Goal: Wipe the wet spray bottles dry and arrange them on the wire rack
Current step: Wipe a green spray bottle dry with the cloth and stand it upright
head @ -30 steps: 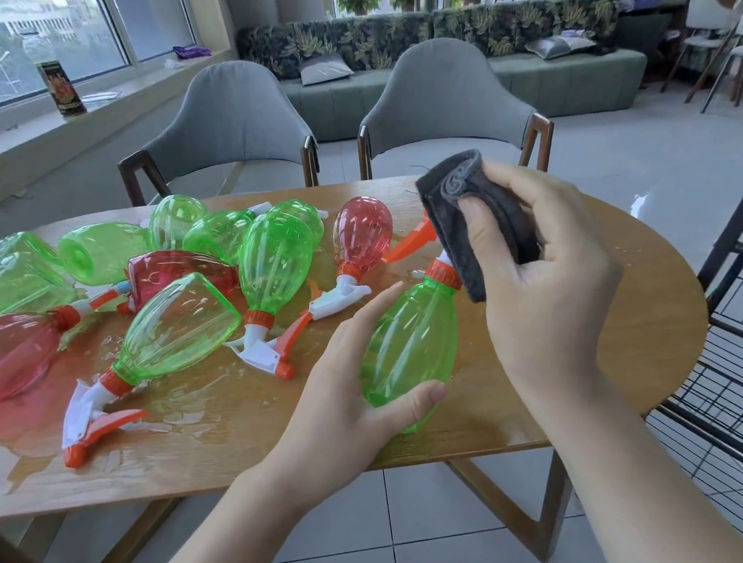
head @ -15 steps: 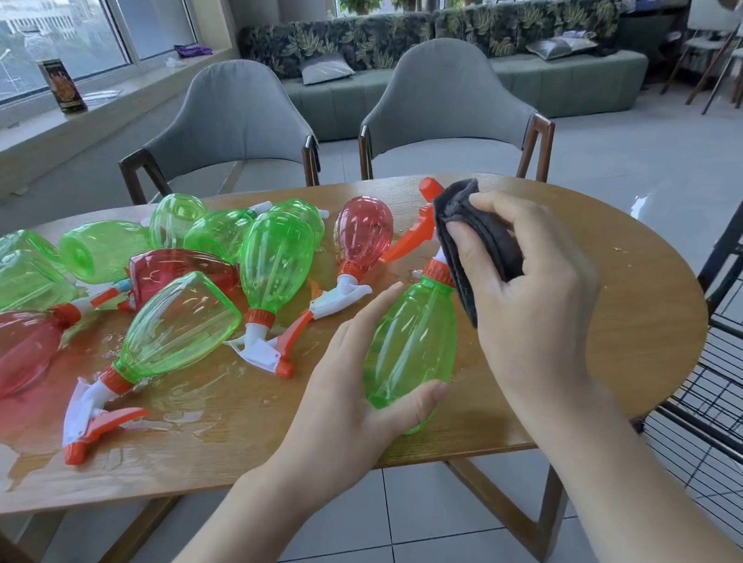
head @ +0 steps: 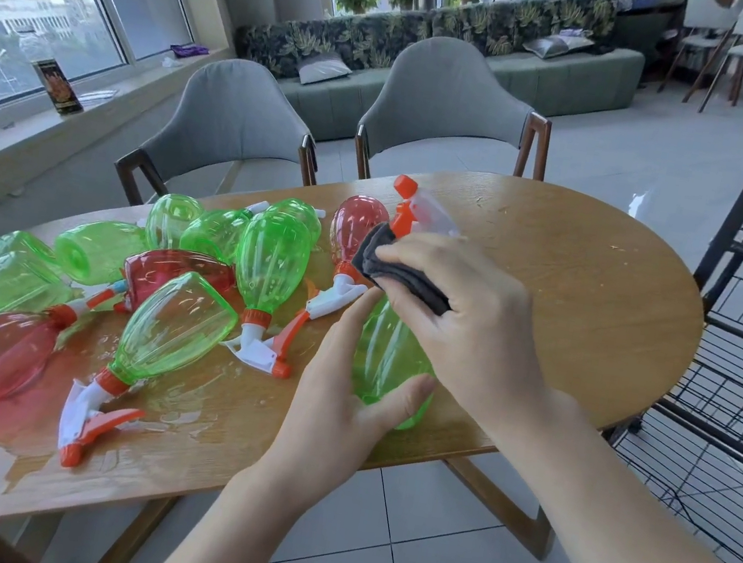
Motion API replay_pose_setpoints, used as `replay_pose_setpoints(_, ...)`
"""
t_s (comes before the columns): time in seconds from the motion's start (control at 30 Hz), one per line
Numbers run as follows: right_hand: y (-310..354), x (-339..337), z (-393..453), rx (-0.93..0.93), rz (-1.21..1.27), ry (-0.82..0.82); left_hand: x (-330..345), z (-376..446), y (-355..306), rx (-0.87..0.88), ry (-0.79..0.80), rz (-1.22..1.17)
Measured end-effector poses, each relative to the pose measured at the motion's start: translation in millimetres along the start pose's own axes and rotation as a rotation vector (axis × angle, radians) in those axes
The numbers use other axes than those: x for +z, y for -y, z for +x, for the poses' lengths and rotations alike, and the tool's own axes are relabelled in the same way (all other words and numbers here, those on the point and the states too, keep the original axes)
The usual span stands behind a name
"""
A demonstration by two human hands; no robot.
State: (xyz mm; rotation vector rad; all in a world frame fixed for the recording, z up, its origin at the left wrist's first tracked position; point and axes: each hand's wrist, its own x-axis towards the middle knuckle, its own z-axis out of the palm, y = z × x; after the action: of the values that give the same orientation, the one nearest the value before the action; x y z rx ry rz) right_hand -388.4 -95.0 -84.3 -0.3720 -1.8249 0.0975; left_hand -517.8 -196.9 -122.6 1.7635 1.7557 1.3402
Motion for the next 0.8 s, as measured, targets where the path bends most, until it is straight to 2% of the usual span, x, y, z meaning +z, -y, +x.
replay_pose_setpoints(0.1, -4, -4, 3, 0.003, -0.055, -0.027, 1, -1, 0, 0.012, -0.002, -0.01)
replay_pose_setpoints(0.3, -22, -18, 10, 0.121, -0.143, -0.2, 1, -4, 1, 0.027, 0.009, 0.005)
replay_pose_setpoints(0.5, -24, -19, 6, 0.104, -0.03, -0.012, -1, -3, 1, 0.009, -0.009, -0.049)
replay_pose_setpoints(0.67, -32, -27, 7, 0.205, -0.083, -0.087, -3, -4, 2, 0.009, 0.007, -0.054)
replay_pose_setpoints(0.8, -25, -27, 4, 0.251, 0.042, 0.001, -4, -4, 2, 0.012, 0.001, -0.054)
